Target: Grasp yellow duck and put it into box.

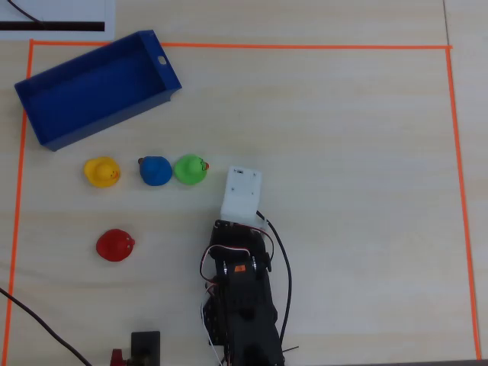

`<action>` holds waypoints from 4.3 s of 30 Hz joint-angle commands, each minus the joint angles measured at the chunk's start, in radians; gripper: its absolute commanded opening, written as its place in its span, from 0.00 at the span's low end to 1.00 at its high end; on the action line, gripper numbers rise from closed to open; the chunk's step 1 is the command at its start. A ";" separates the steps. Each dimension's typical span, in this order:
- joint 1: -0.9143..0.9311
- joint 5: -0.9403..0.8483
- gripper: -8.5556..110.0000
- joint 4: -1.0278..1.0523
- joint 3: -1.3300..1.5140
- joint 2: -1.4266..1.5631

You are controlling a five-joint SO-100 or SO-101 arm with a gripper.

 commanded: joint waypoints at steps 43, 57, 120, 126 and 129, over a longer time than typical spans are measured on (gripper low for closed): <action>-0.158 0.172 0.28 0.026 -0.724 -0.615; -0.620 0.698 0.29 0.141 -1.486 -1.350; -0.623 0.684 0.07 -0.377 -1.434 -1.810; -0.545 0.681 0.07 0.002 -1.950 -1.628; -0.526 0.692 0.07 0.038 -2.175 -1.686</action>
